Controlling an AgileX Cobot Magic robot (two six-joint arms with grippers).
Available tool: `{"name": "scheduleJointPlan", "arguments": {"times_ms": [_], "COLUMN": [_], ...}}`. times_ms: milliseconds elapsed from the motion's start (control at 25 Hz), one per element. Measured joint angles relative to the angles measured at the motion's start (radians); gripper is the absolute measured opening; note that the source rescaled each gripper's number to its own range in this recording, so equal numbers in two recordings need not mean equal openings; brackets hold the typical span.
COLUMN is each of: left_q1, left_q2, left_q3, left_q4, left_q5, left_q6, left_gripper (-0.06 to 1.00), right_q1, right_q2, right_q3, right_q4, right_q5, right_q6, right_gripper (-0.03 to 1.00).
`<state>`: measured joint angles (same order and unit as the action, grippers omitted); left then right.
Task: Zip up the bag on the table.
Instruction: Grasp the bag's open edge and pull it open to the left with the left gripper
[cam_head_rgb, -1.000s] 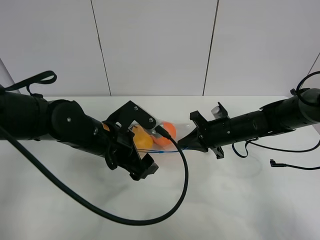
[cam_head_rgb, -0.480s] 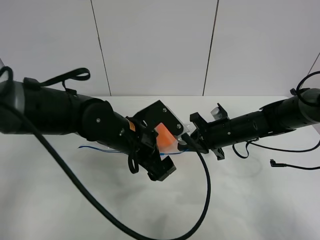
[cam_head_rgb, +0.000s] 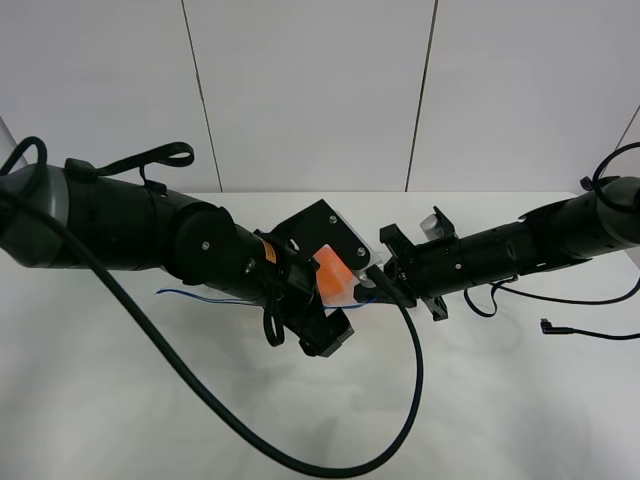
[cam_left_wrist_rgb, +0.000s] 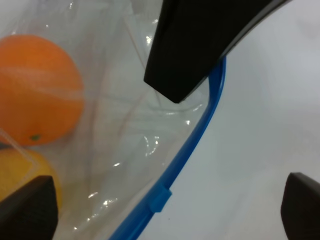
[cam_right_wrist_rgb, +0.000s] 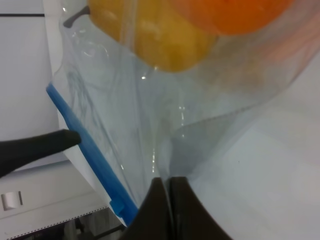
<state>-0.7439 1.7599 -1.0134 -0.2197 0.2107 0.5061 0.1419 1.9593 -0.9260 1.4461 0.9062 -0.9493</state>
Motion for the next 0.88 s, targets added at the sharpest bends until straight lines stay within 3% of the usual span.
{"name": "scheduleJointPlan", "arguments": {"times_ms": [760,880], "left_q1": [0.000,0.000], "left_q2": [0.073,0.073], "left_q3": [0.000,0.000], "left_q4": [0.063,0.063], "left_q5": [-0.054,-0.055], "left_q6": [0.045,0.045], "left_gripper": [1.00,0.94], "right_q1": [0.000,0.000], "right_q2": [0.000,0.000], "right_q3": [0.000,0.000], "right_q4": [0.002,0.002], "right_q5": [0.027,0.027], "right_q6": [0.000,-0.003], "right_gripper": [0.00,0.00]}}
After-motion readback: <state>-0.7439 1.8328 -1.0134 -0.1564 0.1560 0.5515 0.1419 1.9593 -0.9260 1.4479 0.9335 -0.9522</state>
